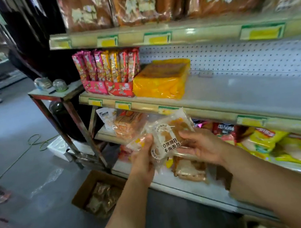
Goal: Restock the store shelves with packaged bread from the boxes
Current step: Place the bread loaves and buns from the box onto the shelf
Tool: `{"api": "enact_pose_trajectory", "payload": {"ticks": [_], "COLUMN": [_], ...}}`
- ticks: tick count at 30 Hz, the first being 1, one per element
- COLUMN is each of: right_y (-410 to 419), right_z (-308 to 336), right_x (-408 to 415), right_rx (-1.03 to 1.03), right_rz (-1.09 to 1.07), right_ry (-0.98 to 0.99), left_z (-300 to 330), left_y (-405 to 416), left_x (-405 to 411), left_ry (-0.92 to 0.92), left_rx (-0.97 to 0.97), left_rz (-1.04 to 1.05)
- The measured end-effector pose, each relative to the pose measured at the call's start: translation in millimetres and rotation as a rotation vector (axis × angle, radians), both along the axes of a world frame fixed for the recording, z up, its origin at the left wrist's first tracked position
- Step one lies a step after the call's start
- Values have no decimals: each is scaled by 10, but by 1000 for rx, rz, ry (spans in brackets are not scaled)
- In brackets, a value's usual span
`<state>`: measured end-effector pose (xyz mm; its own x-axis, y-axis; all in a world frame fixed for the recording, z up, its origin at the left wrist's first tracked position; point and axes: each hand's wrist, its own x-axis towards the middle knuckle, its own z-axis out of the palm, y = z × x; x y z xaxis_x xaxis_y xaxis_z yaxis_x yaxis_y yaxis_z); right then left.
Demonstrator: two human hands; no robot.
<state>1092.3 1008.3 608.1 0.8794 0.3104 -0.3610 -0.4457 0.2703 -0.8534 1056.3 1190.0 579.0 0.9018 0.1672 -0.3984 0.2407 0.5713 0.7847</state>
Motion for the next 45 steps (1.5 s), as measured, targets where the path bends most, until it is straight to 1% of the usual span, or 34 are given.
{"api": "enact_pose_trajectory", "payload": {"ticks": [3, 6, 10, 12, 17, 23, 26, 30, 35, 39, 42, 45], "right_y": [-408, -793, -1307, -1544, -2017, -2399, -2578, -2798, -3020, -3098, -3130, -3092], "right_z": [217, 425, 689, 830, 1219, 1583, 1718, 1937, 2280, 2569, 2711, 2806], "right_x": [-254, -469, -707, -826, -1081, -1108, -1011, -802, -439, -44, 326, 669], "right_rx": [-38, -154, -336, -388, -503, -494, -538, -478, -419, -364, -441, -520], "right_rz": [-26, -27, -78, -106, -174, -289, -327, -405, -524, -608, -671, -675], "right_ry": [-56, -131, -228, -276, -337, -348, -386, -431, -515, -551, -600, -593], "left_z": [247, 465, 709, 839, 1208, 1563, 1729, 2000, 2371, 2547, 2625, 2704], "left_y": [-382, -718, -1109, -1295, -1744, -2132, -2311, -2511, -2615, -2588, -2559, -2537], "left_x": [-105, -218, -350, -411, -473, -292, -170, 63, 505, 870, 1194, 1518], "left_ry": [-15, -55, -152, -179, -222, -244, -284, -376, -412, -442, -464, -459], "left_rx": [8, 29, 134, 187, 224, 245, 215, 181, 61, 67, 53, 37], "left_rz": [-28, -105, -192, -232, -317, -378, -413, -418, -400, -391, -360, -306]}}
